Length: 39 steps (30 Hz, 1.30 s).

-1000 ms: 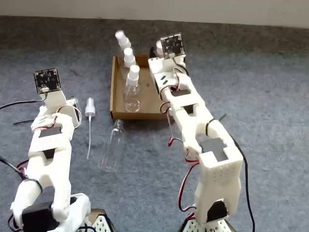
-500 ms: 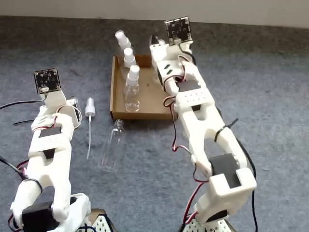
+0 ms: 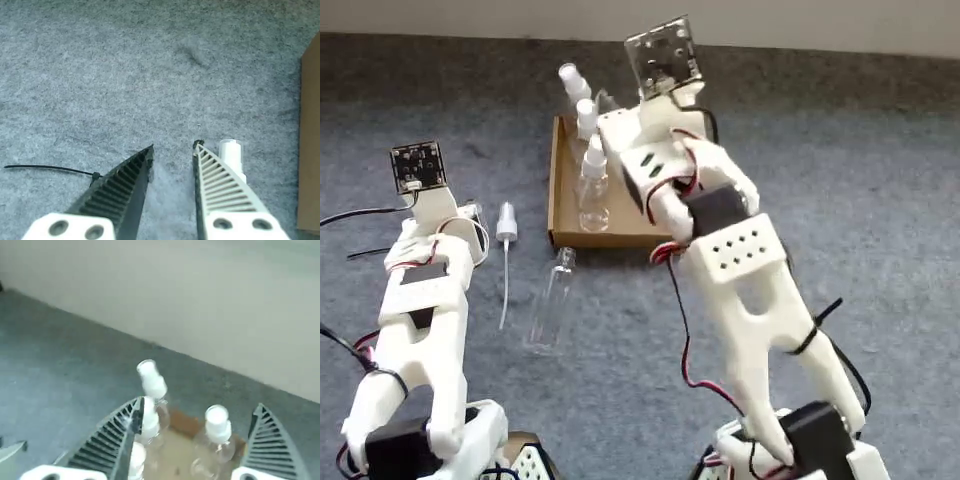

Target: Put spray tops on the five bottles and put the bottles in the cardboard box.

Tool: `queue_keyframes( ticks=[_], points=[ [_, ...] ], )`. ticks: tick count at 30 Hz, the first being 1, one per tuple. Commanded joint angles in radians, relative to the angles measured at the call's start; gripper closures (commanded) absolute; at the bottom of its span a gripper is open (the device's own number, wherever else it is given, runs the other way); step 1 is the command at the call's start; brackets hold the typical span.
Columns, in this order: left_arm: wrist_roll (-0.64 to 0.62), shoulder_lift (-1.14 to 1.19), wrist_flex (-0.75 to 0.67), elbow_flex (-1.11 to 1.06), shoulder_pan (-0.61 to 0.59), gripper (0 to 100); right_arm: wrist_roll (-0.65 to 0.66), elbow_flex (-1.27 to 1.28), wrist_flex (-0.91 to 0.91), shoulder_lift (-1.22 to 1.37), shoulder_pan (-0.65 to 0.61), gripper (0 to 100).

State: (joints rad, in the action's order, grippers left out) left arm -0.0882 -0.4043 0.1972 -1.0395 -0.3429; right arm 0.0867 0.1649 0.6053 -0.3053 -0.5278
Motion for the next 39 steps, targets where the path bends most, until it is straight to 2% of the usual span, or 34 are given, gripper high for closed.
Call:
queue_keyframes(
  ticks=[1, 4, 10, 14, 17, 20, 26, 30, 35, 39],
  points=[
    [-0.006, -0.002, -0.020, 0.048, -0.012, 87, -0.071, -0.065, 0.202, -0.084, -0.108, 71.7],
    [-0.006, -0.010, 0.060, 0.099, -0.019, 87, -0.215, -0.062, 0.317, -0.082, -0.173, 71.7],
    [0.003, 0.018, 0.565, 0.470, -0.162, 87, -0.477, 0.018, 0.389, -0.082, -0.305, 71.7],
    [0.187, 0.094, 0.829, 0.762, -0.248, 87, -0.571, 0.114, 0.375, -0.068, -0.395, 71.7],
    [0.255, 0.185, 0.947, 0.929, -0.323, 87, -0.595, 0.157, 0.334, 0.007, -0.418, 71.7],
    [0.307, 0.283, 0.977, 1.023, -0.386, 87, -0.600, 0.160, 0.323, 0.124, -0.418, 71.7],
    [0.315, 0.409, 0.973, 1.099, -0.476, 87, -0.605, 0.160, 0.280, 0.285, -0.424, 71.7],
    [0.315, 0.446, 0.973, 1.130, -0.481, 87, -0.606, 0.168, 0.255, 0.329, -0.429, 71.7],
    [0.315, 0.450, 0.973, 1.129, -0.475, 87, -0.698, 0.170, 0.259, 0.381, -0.441, 72.1],
    [0.315, 0.450, 0.973, 1.129, -0.475, 87, -0.687, 0.170, 0.260, 0.435, -0.430, 82.7]
  ],
)
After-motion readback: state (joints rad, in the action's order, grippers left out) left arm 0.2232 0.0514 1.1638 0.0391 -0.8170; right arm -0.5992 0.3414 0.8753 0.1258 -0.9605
